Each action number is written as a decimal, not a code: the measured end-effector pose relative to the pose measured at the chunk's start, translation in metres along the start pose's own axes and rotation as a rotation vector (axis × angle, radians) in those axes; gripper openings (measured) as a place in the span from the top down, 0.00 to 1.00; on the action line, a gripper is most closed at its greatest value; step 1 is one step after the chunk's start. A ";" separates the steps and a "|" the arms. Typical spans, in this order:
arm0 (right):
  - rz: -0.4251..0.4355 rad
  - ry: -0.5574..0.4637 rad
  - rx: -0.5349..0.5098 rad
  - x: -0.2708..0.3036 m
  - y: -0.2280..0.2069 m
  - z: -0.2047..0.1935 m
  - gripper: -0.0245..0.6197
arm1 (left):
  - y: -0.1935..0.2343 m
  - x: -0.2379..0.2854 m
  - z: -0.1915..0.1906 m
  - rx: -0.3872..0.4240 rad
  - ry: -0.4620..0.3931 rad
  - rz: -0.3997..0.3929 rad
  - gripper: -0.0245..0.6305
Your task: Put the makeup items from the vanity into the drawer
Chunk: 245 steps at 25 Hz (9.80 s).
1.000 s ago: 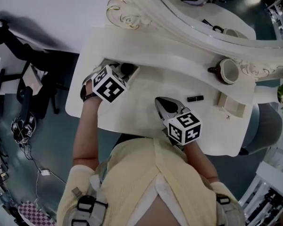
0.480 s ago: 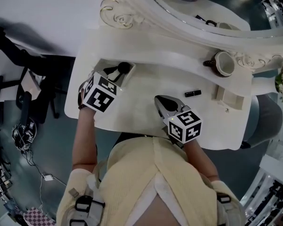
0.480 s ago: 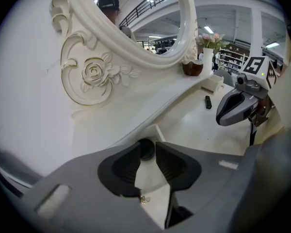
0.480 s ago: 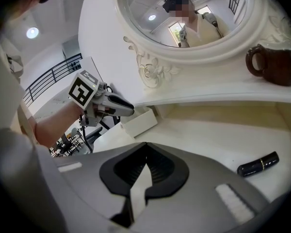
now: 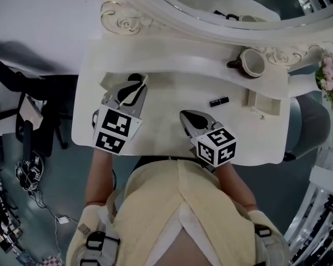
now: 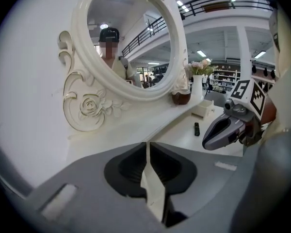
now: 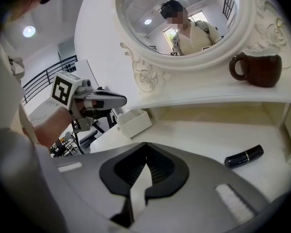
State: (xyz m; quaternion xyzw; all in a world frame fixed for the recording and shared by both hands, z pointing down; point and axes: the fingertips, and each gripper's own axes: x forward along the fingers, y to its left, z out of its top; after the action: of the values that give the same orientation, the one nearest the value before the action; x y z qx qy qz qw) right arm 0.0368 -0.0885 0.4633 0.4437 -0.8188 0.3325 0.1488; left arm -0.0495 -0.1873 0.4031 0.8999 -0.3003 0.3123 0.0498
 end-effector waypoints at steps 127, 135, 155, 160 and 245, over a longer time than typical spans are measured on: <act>-0.140 0.625 -0.960 -0.125 -0.117 -0.014 0.81 | -0.167 0.041 0.036 -0.262 -0.217 -0.533 0.95; -0.313 0.626 -0.877 -0.176 -0.162 -0.009 0.81 | -0.186 0.044 0.044 -0.237 -0.214 -0.587 0.95; -0.440 0.719 -0.872 -0.193 -0.259 -0.016 0.81 | -0.221 0.049 0.066 -0.192 -0.259 -0.657 0.95; -0.423 0.740 -0.873 -0.188 -0.264 -0.018 0.81 | -0.235 0.053 0.074 -0.163 -0.266 -0.683 0.95; -0.803 0.030 -0.439 -0.214 -0.116 -0.004 0.96 | -0.223 0.068 0.094 -0.166 -0.300 -0.673 0.96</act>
State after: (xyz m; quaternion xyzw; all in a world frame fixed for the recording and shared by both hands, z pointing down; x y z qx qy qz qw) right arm 0.2526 0.0034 0.3989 0.6791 -0.6307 0.0733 0.3684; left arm 0.1705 -0.0667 0.3897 0.9769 -0.0160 0.1177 0.1777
